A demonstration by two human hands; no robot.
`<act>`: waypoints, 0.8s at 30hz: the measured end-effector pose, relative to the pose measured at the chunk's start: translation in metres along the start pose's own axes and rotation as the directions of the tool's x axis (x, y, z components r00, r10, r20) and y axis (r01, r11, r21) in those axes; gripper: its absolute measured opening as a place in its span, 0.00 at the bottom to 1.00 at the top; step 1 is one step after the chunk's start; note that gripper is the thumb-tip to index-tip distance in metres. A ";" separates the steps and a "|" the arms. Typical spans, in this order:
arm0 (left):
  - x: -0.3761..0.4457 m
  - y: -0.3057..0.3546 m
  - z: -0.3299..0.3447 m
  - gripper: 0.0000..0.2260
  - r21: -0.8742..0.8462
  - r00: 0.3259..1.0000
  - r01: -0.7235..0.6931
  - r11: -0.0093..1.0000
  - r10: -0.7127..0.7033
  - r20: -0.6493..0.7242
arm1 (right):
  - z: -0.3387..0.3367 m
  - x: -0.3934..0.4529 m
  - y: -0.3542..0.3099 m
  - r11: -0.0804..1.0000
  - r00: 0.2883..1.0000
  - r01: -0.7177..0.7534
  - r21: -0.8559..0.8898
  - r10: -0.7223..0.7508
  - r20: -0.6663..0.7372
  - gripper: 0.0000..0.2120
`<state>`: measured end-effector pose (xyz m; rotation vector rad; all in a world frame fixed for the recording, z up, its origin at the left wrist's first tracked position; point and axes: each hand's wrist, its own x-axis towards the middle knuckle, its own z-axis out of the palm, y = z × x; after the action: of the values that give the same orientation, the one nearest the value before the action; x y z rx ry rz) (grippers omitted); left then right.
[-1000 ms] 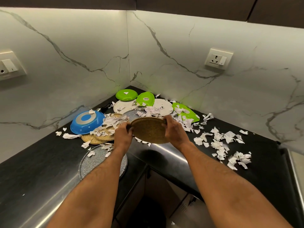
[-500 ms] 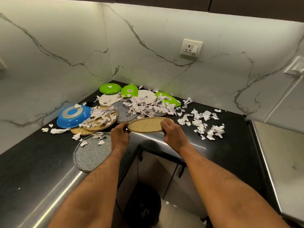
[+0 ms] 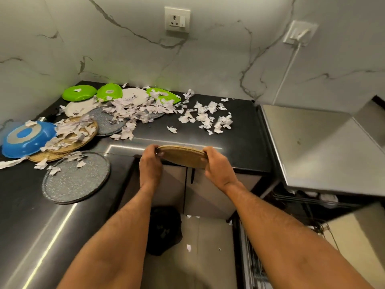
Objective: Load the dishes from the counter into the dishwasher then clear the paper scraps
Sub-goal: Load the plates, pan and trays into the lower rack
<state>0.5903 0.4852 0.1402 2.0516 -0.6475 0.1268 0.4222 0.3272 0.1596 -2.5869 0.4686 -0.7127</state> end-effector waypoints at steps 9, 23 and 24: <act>-0.086 0.046 0.130 0.10 -0.080 0.958 -0.064 0.995 0.083 0.276 | -0.051 -0.129 0.103 0.972 0.973 -0.231 -0.045 0.231 -0.007 0.15; -0.302 0.123 0.356 0.20 -0.059 0.741 -0.241 0.969 0.222 0.634 | -0.097 -0.396 0.279 0.755 0.763 -0.647 -0.111 0.640 -0.095 0.13; -0.321 0.126 0.374 0.20 -0.059 0.718 -0.260 0.964 0.234 0.655 | -0.101 -0.417 0.290 0.729 0.737 -0.676 -0.109 0.667 -0.112 0.12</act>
<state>0.1923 0.2523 -0.0758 2.0173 -1.3694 -0.4677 -0.0315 0.2232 -0.0672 -2.2448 1.4348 -0.5028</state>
